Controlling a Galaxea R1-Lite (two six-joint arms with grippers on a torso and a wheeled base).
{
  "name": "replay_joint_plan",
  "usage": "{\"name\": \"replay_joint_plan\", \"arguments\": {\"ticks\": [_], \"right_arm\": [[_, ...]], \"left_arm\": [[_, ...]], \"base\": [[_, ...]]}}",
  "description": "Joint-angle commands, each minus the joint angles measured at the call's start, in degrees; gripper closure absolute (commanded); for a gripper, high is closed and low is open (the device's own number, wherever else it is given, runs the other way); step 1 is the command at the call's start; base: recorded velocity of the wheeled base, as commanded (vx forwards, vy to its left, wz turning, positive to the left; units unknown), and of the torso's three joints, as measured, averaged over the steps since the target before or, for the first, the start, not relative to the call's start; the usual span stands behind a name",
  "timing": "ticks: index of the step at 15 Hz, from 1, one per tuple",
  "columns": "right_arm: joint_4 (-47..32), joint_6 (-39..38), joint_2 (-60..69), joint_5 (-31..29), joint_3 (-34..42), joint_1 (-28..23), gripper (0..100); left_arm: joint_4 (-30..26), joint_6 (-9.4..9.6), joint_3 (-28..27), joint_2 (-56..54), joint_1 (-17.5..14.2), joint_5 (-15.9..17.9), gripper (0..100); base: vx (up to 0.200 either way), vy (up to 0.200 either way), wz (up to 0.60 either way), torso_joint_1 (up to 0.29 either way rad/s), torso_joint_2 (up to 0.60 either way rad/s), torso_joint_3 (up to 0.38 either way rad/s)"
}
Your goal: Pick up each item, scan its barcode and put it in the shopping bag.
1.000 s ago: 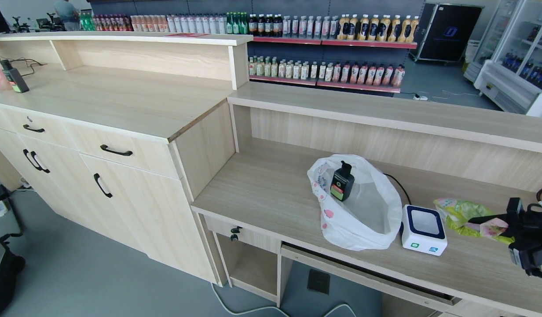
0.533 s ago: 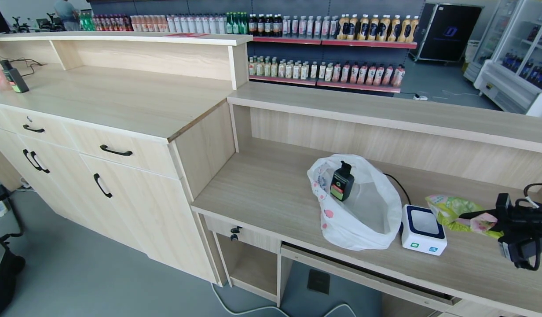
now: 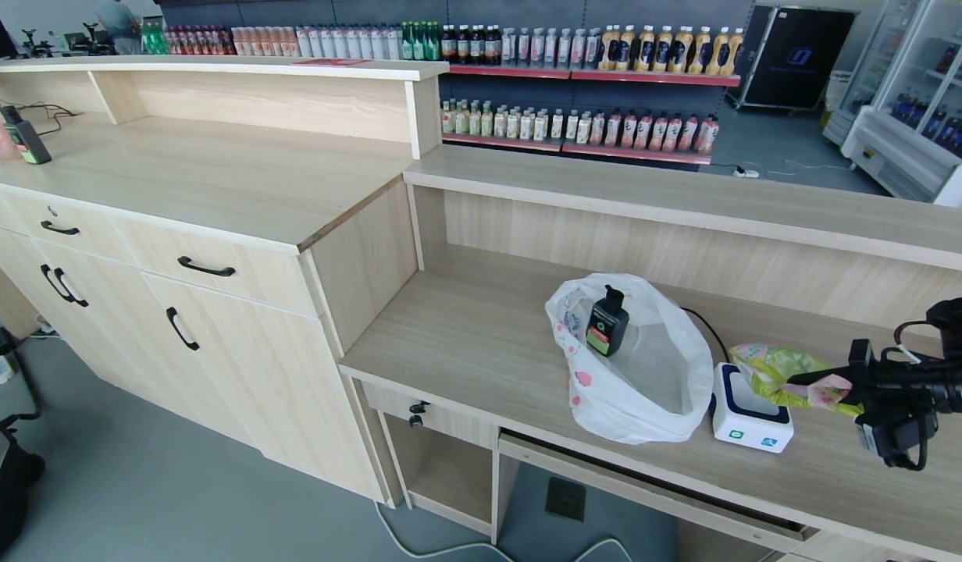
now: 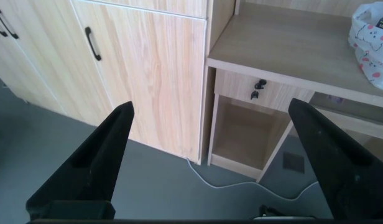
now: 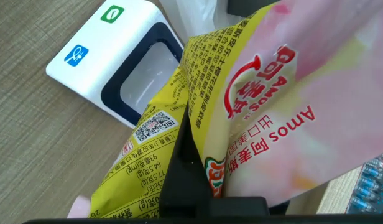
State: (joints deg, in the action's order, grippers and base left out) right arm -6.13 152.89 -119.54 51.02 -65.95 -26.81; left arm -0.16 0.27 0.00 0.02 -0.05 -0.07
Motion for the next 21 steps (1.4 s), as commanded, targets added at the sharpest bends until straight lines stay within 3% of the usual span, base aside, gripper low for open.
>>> {"name": "replay_joint_plan", "arguments": {"ticks": [1,9,11,14,18,19,21], "right_arm": [[0.0,0.1,-0.6,0.0,-0.4,0.2,100],[-0.1,0.1,0.9,0.0,0.3,-0.2,100],[-0.6,-3.8,5.3,0.0,0.3,-1.2,100],[-0.3,-30.0,20.0,0.2,3.5,-5.5,100],[0.0,-71.2,35.4,0.0,7.9,-14.7,100],[-0.1,-77.5,36.7,0.5,9.3,-16.2,100],[-0.1,-85.4,40.1,1.5,14.7,-23.9,100]], "left_arm": [[0.0,0.0,0.0,0.0,0.0,0.0,0],[0.0,0.0,0.0,0.0,0.0,0.0,0],[0.0,0.0,0.0,0.0,0.0,0.0,0],[0.0,0.0,0.0,0.0,0.0,0.0,0],[0.0,0.0,0.0,0.0,0.0,0.0,0],[0.0,0.0,0.0,0.0,0.0,0.0,0],[0.0,0.0,0.0,0.0,0.0,0.0,0]], "base": [[0.0,0.0,0.0,0.0,0.0,0.0],[0.0,0.0,0.0,0.0,0.0,0.0],[0.0,0.0,0.0,0.0,0.0,0.0],[0.0,0.0,0.0,0.0,0.0,0.0],[0.0,0.0,0.0,0.0,0.0,0.0],[0.0,0.0,0.0,0.0,0.0,0.0],[0.0,0.0,0.0,0.0,0.0,0.0]]}}
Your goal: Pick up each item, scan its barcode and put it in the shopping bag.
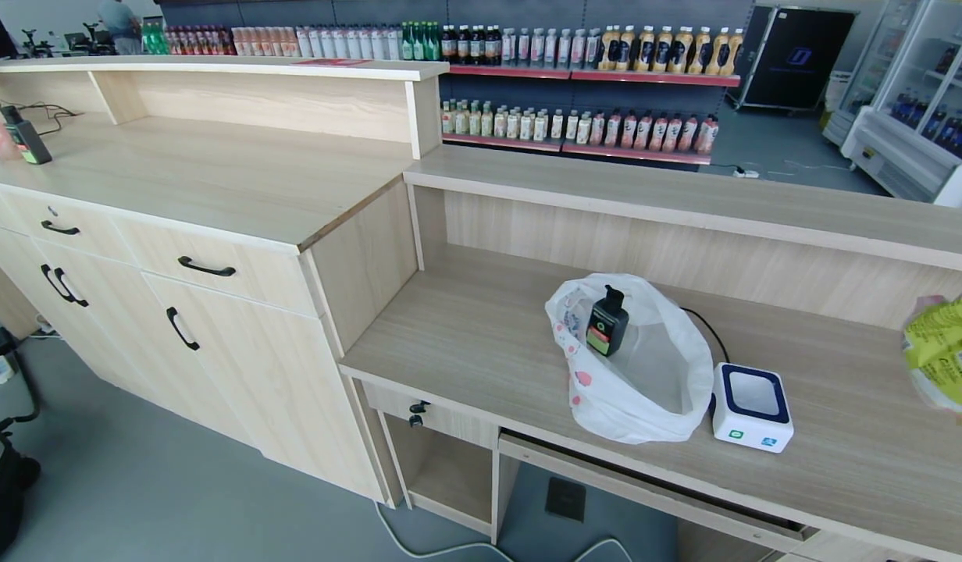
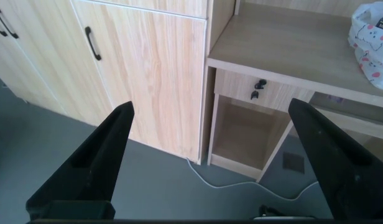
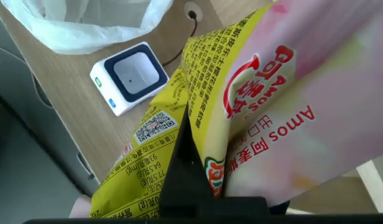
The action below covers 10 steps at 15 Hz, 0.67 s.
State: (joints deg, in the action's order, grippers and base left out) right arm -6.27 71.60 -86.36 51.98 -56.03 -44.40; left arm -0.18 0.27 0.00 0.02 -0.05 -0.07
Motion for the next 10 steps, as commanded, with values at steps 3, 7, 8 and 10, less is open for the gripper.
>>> {"name": "replay_joint_plan", "arguments": {"ticks": [3,7,8,10], "right_arm": [[0.0,-4.9,7.7,0.8,8.8,-11.9,100],[-0.2,-7.3,7.7,2.0,8.4,-9.3,100],[0.1,-11.2,8.7,1.7,8.0,-6.1,100],[0.2,-18.0,8.8,-3.0,5.3,1.2,100]], "left_arm": [[0.0,0.0,0.0,0.0,0.0,0.0,0],[0.0,0.0,0.0,0.0,0.0,0.0,0],[0.0,0.0,0.0,0.0,0.0,0.0,0],[0.0,0.0,0.0,0.0,0.0,0.0,0]], "base": [[0.0,0.0,0.0,0.0,0.0,0.0],[0.0,0.0,0.3,0.005,0.0,0.0],[0.0,0.0,0.6,-0.002,0.0,-0.002],[0.0,0.0,0.6,0.005,0.01,0.002]]}}
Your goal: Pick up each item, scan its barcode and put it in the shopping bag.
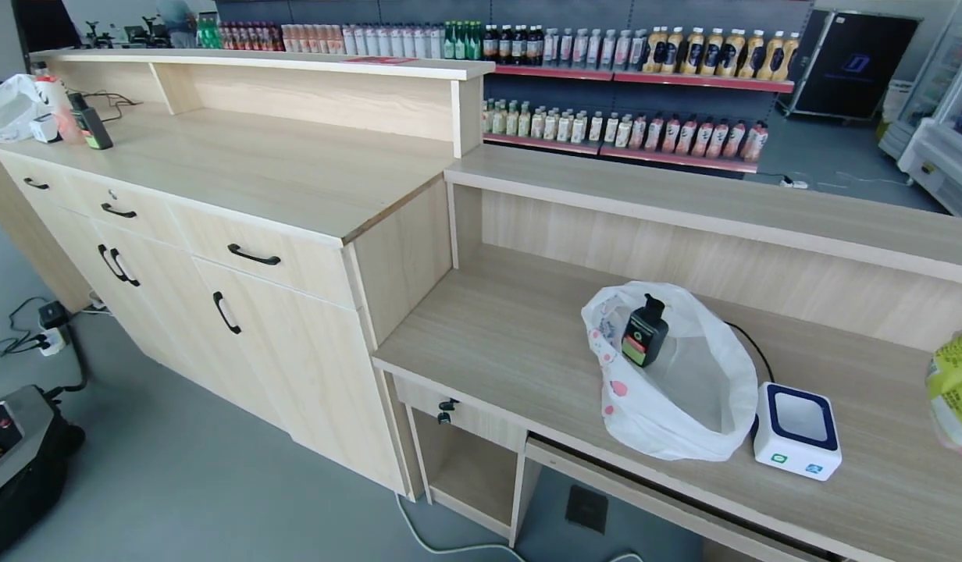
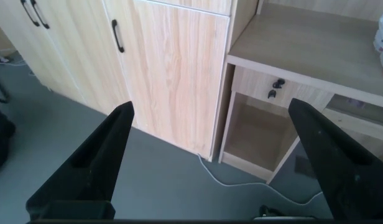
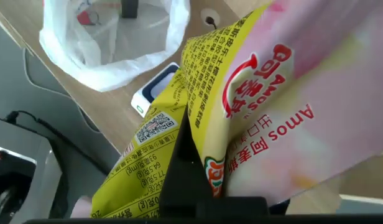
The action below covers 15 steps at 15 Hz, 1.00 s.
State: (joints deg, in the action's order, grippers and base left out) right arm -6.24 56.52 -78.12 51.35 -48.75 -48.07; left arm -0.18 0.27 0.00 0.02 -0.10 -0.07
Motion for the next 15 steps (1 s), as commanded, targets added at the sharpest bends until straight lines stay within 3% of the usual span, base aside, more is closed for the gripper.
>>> {"name": "replay_joint_plan", "arguments": {"ticks": [1,3,6,8,15], "right_arm": [[0.9,-9.9,0.0,-5.4,-3.6,10.9,100],[7.1,-22.6,-4.1,-5.8,-3.1,21.0,100],[17.8,-20.1,-13.4,-5.9,0.7,27.5,100],[21.7,-18.5,-19.4,-5.9,1.6,28.2,100],[24.0,-18.0,-31.0,-5.6,0.4,29.7,100]], "left_arm": [[0.0,0.0,0.0,0.0,0.0,0.0,0],[0.0,0.0,0.0,0.0,0.0,0.0,0],[0.0,0.0,0.0,0.0,0.0,0.0,0],[0.0,0.0,0.0,0.0,0.0,0.0,0],[0.0,0.0,0.0,0.0,0.0,0.0,0]], "base": [[0.0,0.0,0.6,0.007,0.01,0.002],[0.0,0.0,0.0,0.0,0.0,0.0],[0.0,0.0,0.0,0.0,0.0,0.0],[0.0,0.0,0.0,0.0,0.0,0.0],[0.0,0.0,0.0,0.0,0.0,0.0]]}}
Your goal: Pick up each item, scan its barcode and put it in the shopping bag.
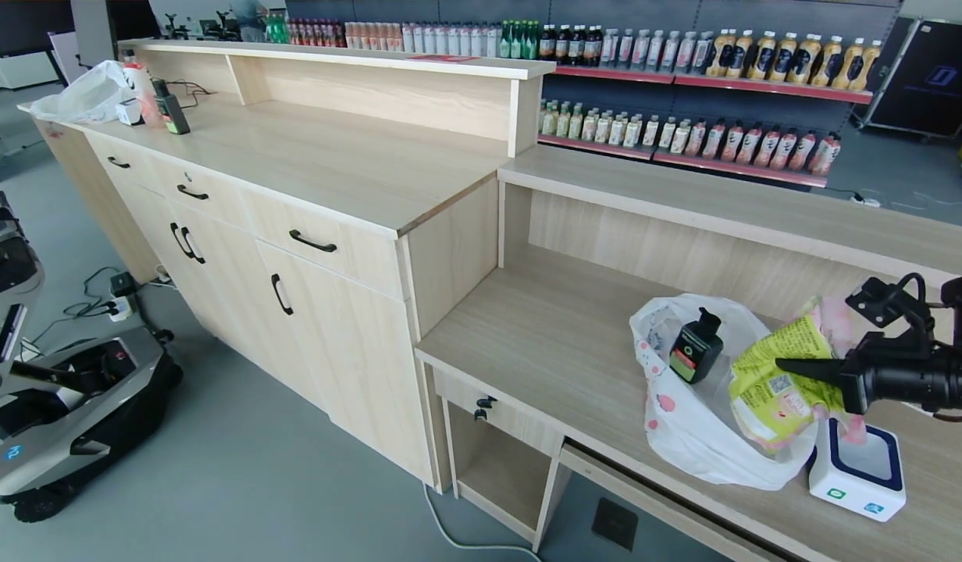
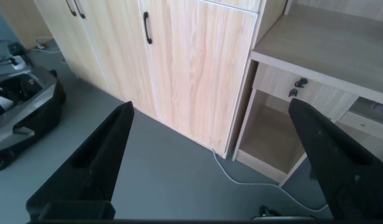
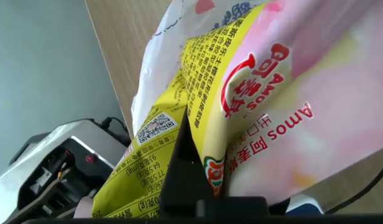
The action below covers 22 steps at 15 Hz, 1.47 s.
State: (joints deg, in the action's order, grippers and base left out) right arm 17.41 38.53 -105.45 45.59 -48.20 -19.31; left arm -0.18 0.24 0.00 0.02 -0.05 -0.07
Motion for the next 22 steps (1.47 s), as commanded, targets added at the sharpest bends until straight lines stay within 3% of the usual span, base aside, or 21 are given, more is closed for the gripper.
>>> {"name": "replay_joint_plan", "arguments": {"ticks": [1,13,22], "right_arm": [[1.5,0.0,-4.4,0.2,-0.1,1.4,100],[12.7,0.1,-13.6,0.2,-1.4,3.8,100],[12.7,1.6,-18.8,-0.2,-1.9,4.0,100]], "left_arm": [[0.0,0.02,0.0,0.0,0.0,0.0,0],[0.0,0.02,0.0,0.0,0.0,0.0,0],[0.0,0.02,0.0,0.0,0.0,0.0,0]], "base": [[0.0,0.0,0.0,0.0,0.0,0.0],[0.0,0.0,0.0,0.0,0.0,0.0],[0.0,0.0,0.0,0.0,0.0,0.0]]}}
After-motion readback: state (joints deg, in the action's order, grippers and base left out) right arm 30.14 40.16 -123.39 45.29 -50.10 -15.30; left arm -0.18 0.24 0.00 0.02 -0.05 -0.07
